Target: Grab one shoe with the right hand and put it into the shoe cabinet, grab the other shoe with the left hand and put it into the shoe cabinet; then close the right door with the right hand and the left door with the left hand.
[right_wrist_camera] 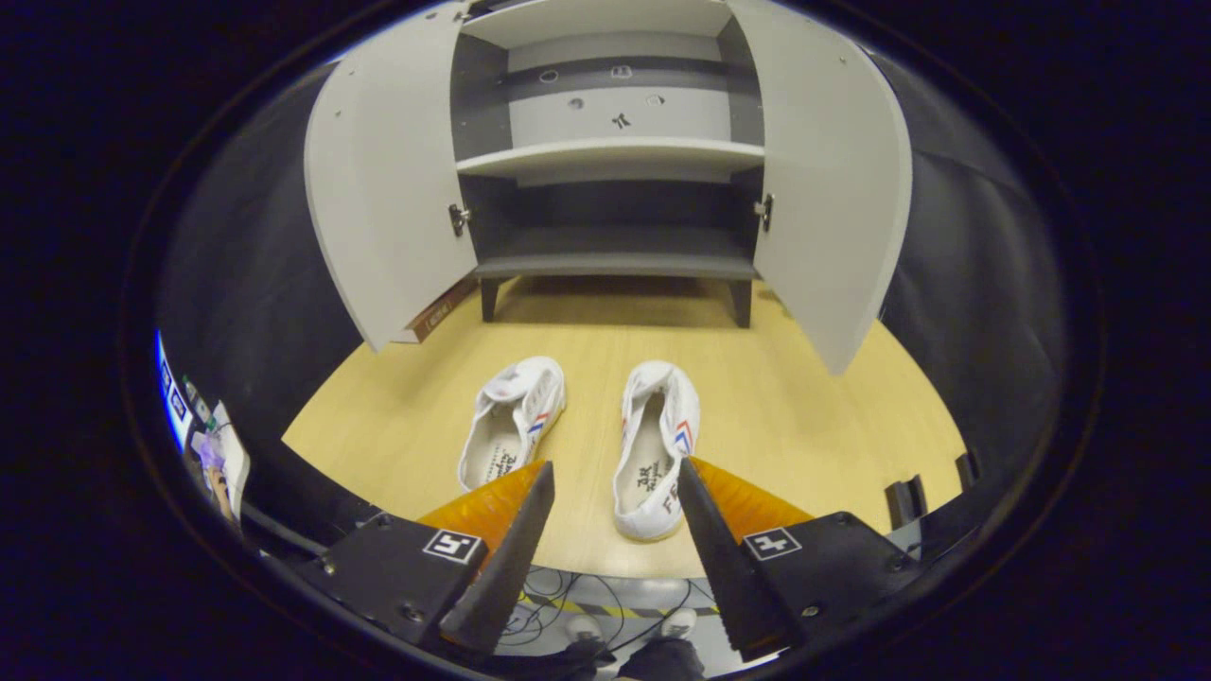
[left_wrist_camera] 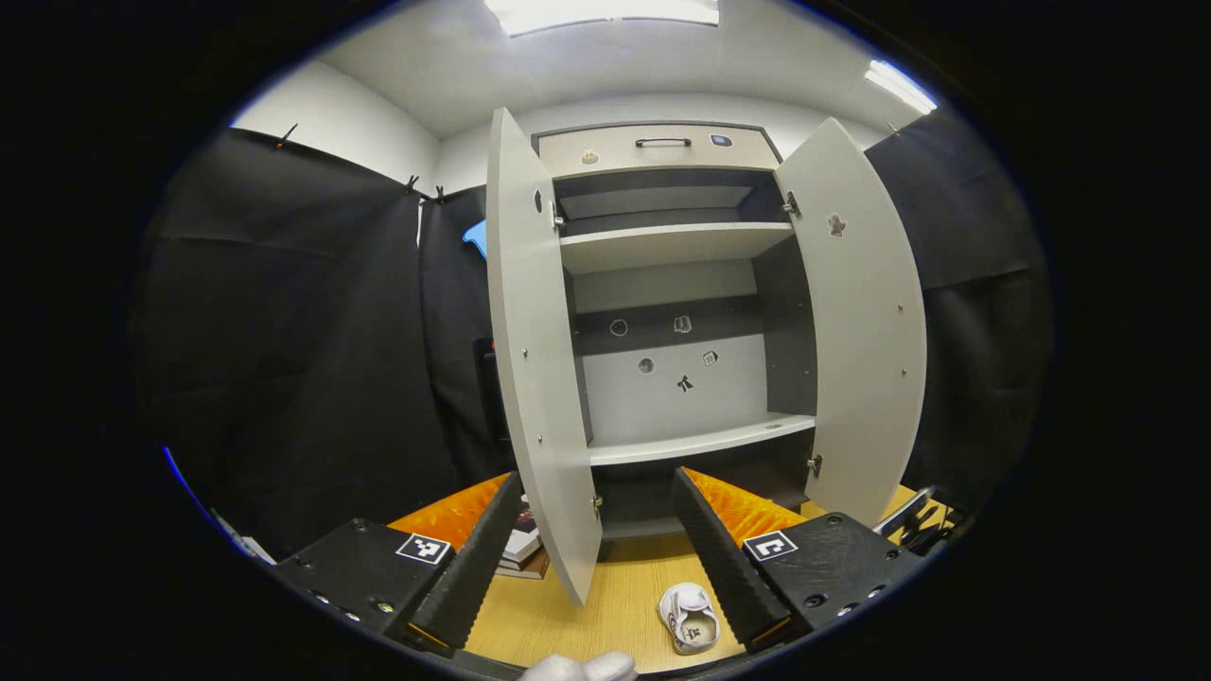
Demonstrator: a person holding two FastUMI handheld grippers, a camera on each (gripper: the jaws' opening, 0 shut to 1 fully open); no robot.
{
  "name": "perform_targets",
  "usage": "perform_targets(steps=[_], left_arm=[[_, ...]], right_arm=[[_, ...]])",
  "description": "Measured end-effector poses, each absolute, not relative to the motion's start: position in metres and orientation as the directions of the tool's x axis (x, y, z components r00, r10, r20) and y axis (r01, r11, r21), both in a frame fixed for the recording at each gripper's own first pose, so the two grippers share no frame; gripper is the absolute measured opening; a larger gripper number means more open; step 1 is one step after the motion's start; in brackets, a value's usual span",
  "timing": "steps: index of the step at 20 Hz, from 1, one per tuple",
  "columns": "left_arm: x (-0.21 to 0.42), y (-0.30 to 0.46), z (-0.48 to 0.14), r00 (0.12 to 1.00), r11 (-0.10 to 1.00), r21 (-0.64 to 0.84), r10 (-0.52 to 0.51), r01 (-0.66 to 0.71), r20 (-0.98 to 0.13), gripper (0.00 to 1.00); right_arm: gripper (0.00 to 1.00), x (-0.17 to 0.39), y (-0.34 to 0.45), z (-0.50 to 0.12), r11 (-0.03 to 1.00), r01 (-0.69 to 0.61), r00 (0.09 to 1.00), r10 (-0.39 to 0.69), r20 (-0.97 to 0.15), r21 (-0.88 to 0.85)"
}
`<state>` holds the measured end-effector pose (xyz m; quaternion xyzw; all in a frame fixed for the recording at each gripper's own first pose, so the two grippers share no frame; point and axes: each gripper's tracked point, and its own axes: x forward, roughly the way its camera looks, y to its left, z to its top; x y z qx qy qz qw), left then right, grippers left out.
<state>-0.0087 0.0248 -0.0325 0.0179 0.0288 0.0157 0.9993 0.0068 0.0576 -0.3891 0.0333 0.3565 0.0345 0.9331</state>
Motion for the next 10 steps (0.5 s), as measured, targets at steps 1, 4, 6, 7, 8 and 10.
perform_targets(steps=[1,4,6,7,8,10], left_arm=[[-0.010,0.027,-0.032,0.998,0.999,0.039,0.038,-0.036,-0.058,0.96],[-0.013,0.034,-0.031,0.997,0.997,0.051,0.055,-0.052,-0.060,0.96],[-0.013,0.040,-0.031,0.996,0.995,0.064,0.076,-0.072,-0.056,0.96],[-0.012,0.043,-0.033,0.995,0.994,0.069,0.085,-0.082,-0.053,0.96],[-0.012,0.044,-0.035,0.994,0.994,0.071,0.092,-0.087,-0.059,0.96],[-0.011,0.045,-0.040,0.993,0.993,0.070,0.095,-0.091,-0.068,0.96]], right_arm=[[0.80,0.011,0.060,-0.403,0.994,-0.027,0.726,0.091,-0.681,0.104],[0.77,0.033,0.063,-0.423,0.987,0.021,0.701,0.097,-0.706,0.156],[0.75,0.046,0.065,-0.433,0.984,0.028,0.685,0.111,-0.720,0.178],[0.73,0.054,0.065,-0.436,0.982,0.031,0.680,0.117,-0.724,0.187],[0.72,0.063,0.061,-0.442,0.982,0.044,0.676,0.105,-0.730,0.182],[0.71,0.079,0.059,-0.450,0.977,0.071,0.670,0.104,-0.735,0.202]])
